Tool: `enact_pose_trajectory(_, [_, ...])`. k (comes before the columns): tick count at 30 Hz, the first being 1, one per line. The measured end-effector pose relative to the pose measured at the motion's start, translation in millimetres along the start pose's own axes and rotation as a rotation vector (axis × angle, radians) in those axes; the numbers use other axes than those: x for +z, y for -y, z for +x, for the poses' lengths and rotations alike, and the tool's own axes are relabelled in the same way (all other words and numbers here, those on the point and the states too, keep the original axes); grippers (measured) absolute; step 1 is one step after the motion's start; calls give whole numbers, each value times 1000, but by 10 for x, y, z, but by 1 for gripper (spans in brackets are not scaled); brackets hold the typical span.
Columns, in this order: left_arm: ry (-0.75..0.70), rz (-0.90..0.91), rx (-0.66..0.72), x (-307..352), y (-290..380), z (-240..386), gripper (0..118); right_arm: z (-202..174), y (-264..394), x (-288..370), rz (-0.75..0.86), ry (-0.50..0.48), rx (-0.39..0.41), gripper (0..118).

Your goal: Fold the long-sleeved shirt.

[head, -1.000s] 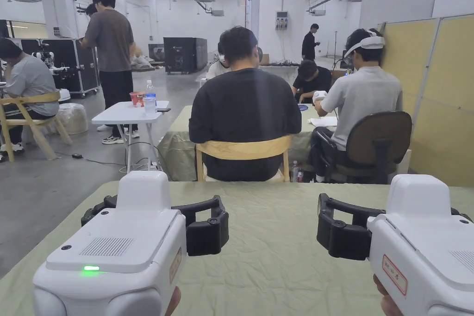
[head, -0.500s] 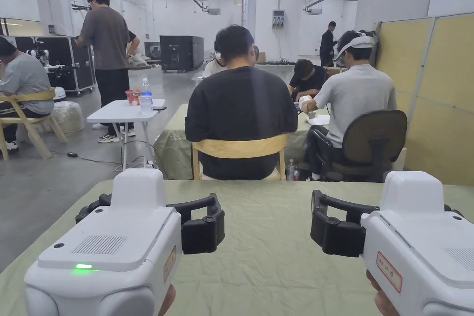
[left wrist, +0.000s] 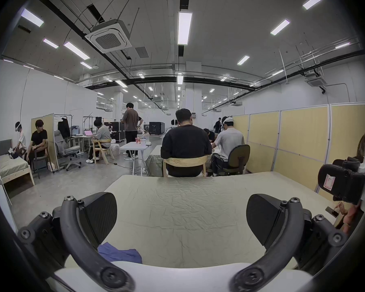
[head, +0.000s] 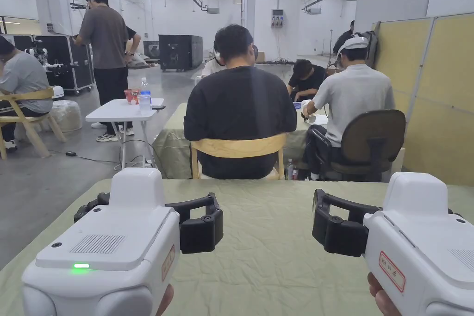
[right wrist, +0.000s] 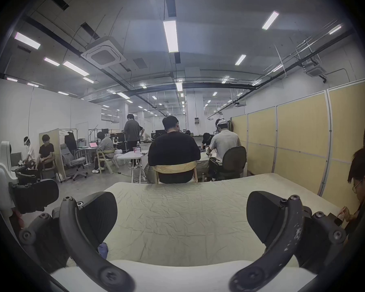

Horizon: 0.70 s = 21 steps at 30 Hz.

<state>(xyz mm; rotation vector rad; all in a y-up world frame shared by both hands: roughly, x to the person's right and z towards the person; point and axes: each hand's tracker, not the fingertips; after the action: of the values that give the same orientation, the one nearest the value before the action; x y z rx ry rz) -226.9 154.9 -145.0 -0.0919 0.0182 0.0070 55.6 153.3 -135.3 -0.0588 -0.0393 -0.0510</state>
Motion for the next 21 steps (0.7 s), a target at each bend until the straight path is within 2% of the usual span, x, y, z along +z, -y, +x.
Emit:
enact_pose_trajectory(13, [-29, 58, 4, 2, 5, -43, 118, 3, 11, -1, 20, 15, 7, 118])
enact_pose_trajectory(21, [-11, 46, -10, -5, 5, -14, 118, -23, -3, -9, 15, -10, -1, 118])
